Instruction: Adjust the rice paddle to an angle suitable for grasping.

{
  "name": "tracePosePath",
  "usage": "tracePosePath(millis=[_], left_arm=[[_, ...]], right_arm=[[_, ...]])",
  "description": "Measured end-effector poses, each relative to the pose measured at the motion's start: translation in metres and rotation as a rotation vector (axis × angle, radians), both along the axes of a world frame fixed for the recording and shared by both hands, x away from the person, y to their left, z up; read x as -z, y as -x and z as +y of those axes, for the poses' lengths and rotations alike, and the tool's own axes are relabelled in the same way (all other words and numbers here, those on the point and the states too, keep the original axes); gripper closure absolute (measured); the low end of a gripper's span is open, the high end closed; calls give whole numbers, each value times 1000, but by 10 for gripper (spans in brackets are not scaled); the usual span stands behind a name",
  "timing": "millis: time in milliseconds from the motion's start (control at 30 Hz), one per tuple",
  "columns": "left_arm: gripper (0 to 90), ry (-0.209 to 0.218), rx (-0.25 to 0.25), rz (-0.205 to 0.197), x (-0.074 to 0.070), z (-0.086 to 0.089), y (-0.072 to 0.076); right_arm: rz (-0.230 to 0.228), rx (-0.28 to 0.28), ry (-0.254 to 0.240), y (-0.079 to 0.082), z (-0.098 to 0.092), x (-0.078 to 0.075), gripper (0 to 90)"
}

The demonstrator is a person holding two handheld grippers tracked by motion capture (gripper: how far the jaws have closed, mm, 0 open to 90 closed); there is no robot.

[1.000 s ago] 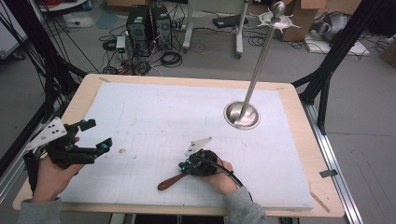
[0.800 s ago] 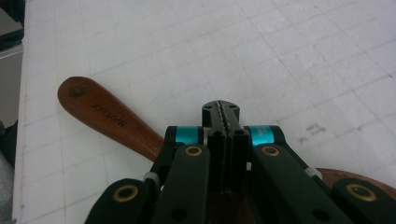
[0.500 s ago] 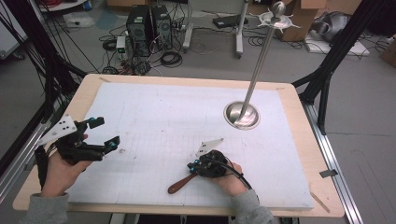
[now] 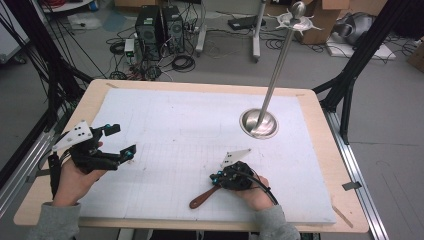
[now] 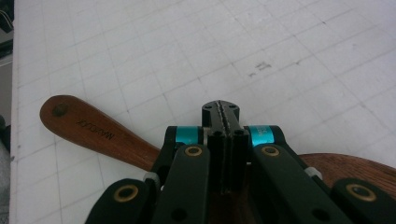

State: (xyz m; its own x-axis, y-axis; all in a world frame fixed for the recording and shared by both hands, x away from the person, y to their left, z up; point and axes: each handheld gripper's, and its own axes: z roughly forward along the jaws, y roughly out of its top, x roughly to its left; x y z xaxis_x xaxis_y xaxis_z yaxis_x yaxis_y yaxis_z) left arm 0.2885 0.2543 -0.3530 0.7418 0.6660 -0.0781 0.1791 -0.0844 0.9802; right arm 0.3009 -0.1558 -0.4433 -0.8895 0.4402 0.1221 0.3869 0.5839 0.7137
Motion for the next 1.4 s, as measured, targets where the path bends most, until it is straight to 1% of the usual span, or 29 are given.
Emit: tracePosePath(millis=[233,333,600,633,733,767,800,833,867,900,967,1000,1033,1067,1100,1200,1233,1400], left_arm=[[51,1,14,1,0,-5,-3],[51,-2,18,1,0,-7,-4],[51,-5,36,3,0,-15,-9],[51,-3,38,5,0,-17,-9],[51,-6,46,4,0,-19,-10],[51,-6,49,1,-1,-20,-11],[51,-1,48,3,-1,-21,-11],[51,-2,53,3,-1,-21,-12],[51,0,51,3,-1,-22,-12],[51,-1,55,4,0,-24,-14],[51,-2,57,6,0,-25,-14],[51,-3,60,7,0,-26,-15],[51,-5,65,9,1,-29,-16],[51,-5,65,9,1,-29,-16],[51,-4,68,12,1,-30,-16],[51,-8,75,10,1,-33,-18],[51,-8,79,10,1,-34,-18],[51,-8,83,12,2,-36,-20]], right_arm=[[-2,39,-4,-1,-20,0,900],[4,53,-11,-2,-25,1,900],[-2,96,-12,-1,-45,1,900],[-1,110,-9,0,-49,1,900],[2,119,-9,1,-53,1,900],[1,129,-8,2,-57,0,900],[1,129,-8,2,-57,0,900],[2,138,-9,3,-61,1,900],[2,138,-9,3,-61,1,900],[-2,139,-10,3,-67,1,900],[0,143,-11,4,-69,1,900],[4,148,-16,5,-73,1,900],[0,161,-25,6,-80,2,900],[0,161,-25,6,-80,2,900],[1,172,-26,7,-87,2,900],[3,187,-27,8,-91,2,900],[4,200,-29,10,-97,2,900],[4,220,-32,12,-105,2,900]])
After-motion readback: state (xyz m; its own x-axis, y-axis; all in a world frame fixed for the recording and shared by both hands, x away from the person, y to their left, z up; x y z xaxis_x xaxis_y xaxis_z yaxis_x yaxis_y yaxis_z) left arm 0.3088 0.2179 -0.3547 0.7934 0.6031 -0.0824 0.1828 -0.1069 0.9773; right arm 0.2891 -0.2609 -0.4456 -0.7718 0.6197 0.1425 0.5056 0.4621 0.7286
